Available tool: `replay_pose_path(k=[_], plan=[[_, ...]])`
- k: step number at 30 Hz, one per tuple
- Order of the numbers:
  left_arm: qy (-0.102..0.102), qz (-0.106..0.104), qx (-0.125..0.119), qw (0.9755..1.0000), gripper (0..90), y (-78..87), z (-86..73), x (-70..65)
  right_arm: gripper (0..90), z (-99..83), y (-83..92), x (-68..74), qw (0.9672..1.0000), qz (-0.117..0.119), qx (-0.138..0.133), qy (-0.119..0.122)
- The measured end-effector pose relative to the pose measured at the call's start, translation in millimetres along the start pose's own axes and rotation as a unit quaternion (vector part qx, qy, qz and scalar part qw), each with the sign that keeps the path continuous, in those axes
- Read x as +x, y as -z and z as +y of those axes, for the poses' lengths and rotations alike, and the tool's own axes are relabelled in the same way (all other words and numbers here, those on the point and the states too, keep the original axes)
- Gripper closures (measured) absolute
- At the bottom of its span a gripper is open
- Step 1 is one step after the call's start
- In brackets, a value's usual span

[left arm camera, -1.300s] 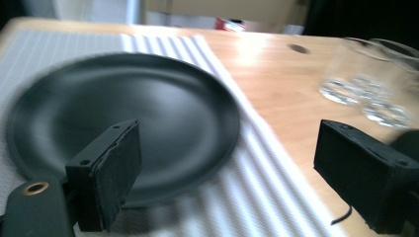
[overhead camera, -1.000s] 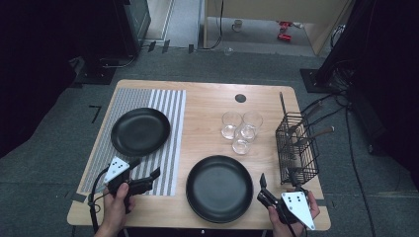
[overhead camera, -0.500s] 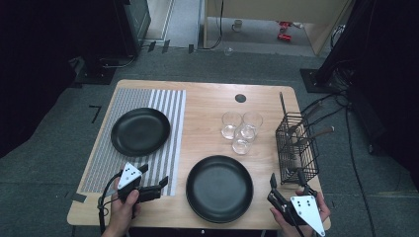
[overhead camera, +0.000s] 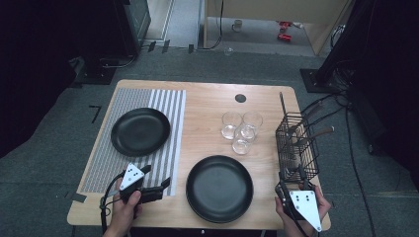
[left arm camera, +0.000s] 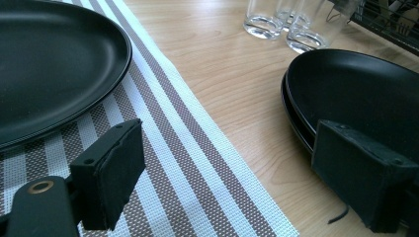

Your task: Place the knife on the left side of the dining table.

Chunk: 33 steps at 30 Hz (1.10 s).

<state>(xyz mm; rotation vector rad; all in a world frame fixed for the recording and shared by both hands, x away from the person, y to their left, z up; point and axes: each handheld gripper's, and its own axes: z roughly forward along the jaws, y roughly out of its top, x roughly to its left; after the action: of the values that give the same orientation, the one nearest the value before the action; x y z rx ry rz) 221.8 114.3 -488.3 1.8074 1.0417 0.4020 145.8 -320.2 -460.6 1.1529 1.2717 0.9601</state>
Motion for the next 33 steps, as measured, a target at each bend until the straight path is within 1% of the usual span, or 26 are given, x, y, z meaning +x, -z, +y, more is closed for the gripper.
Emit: replay_pose_path(k=[1,3,4,5,6,7,8,9,11,13,14,15,17,19,21,23,25,27,28,31,33], plan=[[0.000,-0.001,0.000,1.0000,13.2,0.3,0.1,0.2,56.4,0.9,-0.7,-2.4,0.9999,0.010,0.003,-0.004],[-0.002,0.000,-0.001,1.0000,13.3,0.9,-0.1,1.3,62.8,2.1,-1.5,-6.7,0.9995,0.032,0.003,-0.005],[0.001,0.001,0.000,1.0000,13.3,1.0,-0.4,2.3,63.4,2.5,-2.2,-8.0,0.9996,0.027,0.006,-0.003],[0.004,0.000,0.000,1.0000,13.4,1.3,-0.6,3.3,65.6,3.1,-3.0,-9.0,0.9999,0.012,0.008,0.004],[0.004,0.000,0.000,1.0000,13.4,1.4,-0.7,3.9,69.6,3.8,-4.1,-10.9,0.9996,0.025,0.013,0.001],[0.002,0.001,-0.001,1.0000,13.5,1.4,-0.7,4.0,71.0,4.6,-5.5,-12.5,0.9991,0.039,0.016,0.000],[0.002,0.002,-0.001,1.0000,13.6,1.3,-0.5,4.4,71.7,5.3,-6.5,-12.9,0.9990,0.040,0.017,0.005],[0.004,0.003,-0.003,1.0000,13.6,1.3,-0.4,4.5,74.9,6.2,-7.1,-11.0,0.9991,0.036,0.016,0.015],[0.004,0.006,-0.004,1.0000,13.6,1.4,-0.2,4.2,76.5,7.5,-9.0,-7.9,0.9984,0.031,0.019,0.044],[0.003,0.005,-0.004,1.0000,13.6,1.1,-0.2,2.8,77.1,8.1,-9.8,-8.7,0.9978,0.033,0.019,0.054],[-0.001,0.005,-0.003,1.0000,13.6,0.1,-0.4,1.9,77.9,8.3,-9.4,-8.5,0.9980,0.027,0.018,0.054],[-0.001,0.005,-0.002,1.0000,13.6,-0.9,-0.7,1.1,79.3,9.2,-8.6,-8.7,0.9983,0.014,0.016,0.055],[-0.001,0.007,0.000,1.0000,13.6,-2.9,-1.5,-0.1,80.5,10.3,-8.8,-11.4,0.9980,0.009,0.013,0.062],[-0.004,0.009,0.001,1.0000,13.6,-4.5,-2.2,-1.3,82.0,10.2,-9.3,-12.8,0.9971,-0.001,0.009,0.075],[-0.011,0.012,0.001,0.9999,13.6,-5.3,-3.0,-3.1,83.3,11.0,-9.9,-14.2,0.9966,-0.015,0.006,0.081],[-0.012,0.013,0.000,0.9999,13.6,-4.5,-3.4,-4.4,84.0,12.1,-10.3,-17.8,0.9970,-0.029,0.000,0.072],[-0.014,0.013,-0.001,0.9998,13.6,-3.5,-3.4,-5.2,84.4,13.6,-10.9,-22.1,0.9974,-0.038,0.000,0.062],[-0.016,0.013,-0.003,0.9998,13.6,-2.5,-3.3,-5.2,84.6,14.4,-10.8,-26.4,0.9980,-0.039,-0.001,0.050],[-0.016,0.012,-0.004,0.9998,13.6,-2.0,-3.2,-4.8,84.7,14.5,-11.2,-28.2,0.9980,-0.038,-0.003,0.051],[-0.016,0.010,-0.006,0.9998,13.6,-2.6,-3.0,-2.7,84.8,15.6,-11.2,-33.4,0.9987,-0.038,-0.003,0.034],[-0.015,0.010,-0.006,0.9998,13.6,-3.6,-3.1,-1.7,84.8,16.9,-10.8,-35.4,0.9989,-0.036,-0.010,0.028]])
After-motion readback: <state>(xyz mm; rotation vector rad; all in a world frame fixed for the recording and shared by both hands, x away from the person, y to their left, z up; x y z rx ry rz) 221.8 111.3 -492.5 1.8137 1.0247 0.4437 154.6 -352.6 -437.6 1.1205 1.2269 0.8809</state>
